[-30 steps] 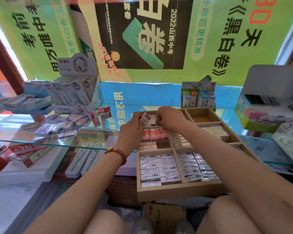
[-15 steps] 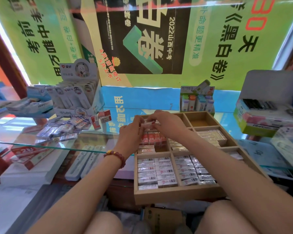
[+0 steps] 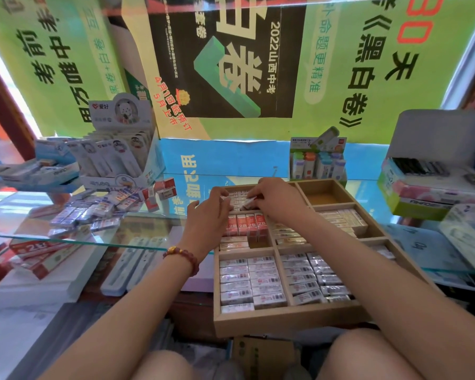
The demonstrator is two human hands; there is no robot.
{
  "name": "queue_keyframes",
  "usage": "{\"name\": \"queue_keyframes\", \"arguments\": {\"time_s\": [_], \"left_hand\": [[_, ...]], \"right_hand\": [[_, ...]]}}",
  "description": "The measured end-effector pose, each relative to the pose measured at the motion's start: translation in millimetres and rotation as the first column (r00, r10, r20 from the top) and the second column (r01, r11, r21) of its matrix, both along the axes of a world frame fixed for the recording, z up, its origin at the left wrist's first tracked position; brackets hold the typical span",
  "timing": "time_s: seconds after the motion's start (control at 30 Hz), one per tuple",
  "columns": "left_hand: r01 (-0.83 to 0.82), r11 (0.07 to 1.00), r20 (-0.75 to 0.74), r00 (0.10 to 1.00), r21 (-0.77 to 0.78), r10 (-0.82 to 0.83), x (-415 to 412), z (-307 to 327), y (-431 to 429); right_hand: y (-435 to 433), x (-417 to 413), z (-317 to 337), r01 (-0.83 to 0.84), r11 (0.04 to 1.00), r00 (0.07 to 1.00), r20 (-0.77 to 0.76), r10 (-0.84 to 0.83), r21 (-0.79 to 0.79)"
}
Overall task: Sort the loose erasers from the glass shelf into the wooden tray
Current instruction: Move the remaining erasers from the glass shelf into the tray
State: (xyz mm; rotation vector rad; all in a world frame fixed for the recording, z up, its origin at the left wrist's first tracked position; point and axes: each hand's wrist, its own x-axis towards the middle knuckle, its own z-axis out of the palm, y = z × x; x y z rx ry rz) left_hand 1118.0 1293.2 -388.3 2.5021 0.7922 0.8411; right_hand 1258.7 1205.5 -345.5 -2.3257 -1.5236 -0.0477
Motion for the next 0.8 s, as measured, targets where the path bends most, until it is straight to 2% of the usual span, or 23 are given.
{"name": "queue_keyframes", "arguments": {"time_s": [0.13, 0.4, 0.5, 0.6, 0.73, 0.8], "left_hand": [[0.004, 1.0, -0.018, 1.0, 0.014, -0.004, 0, 2, -1], [0.057, 0.996, -0.178, 0.983, 0.073, -0.043, -4, 10, -7], [0.065, 0.987, -0.221, 0.975, 0.145, -0.032, -5, 14, -10], [0.11, 0.976, -0.265, 0.963, 0.187, -0.058, -5, 17, -10], [0.141, 0.96, -0.34, 0.939, 0.241, -0.052, -4, 19, -10], [0.148, 0.951, -0.359, 0.932, 0.27, -0.044, -4, 20, -11]], "right_hand": [[3, -3, 7, 0.007, 0.997, 0.999, 0.049, -0.004, -0.071], [8, -8, 7, 0.056, 0.989, 0.987, 0.159, -0.033, -0.139], [9, -9, 8, 0.064, 0.987, 0.986, 0.163, -0.04, -0.149], [4, -8, 8, 0.023, 0.983, 0.992, 0.127, 0.0, -0.18], [-9, -7, 8, -0.058, 0.956, 0.966, 0.227, 0.126, -0.286], [-21, -2, 9, -0.084, 0.962, 0.96, 0.236, 0.148, -0.259]]}}
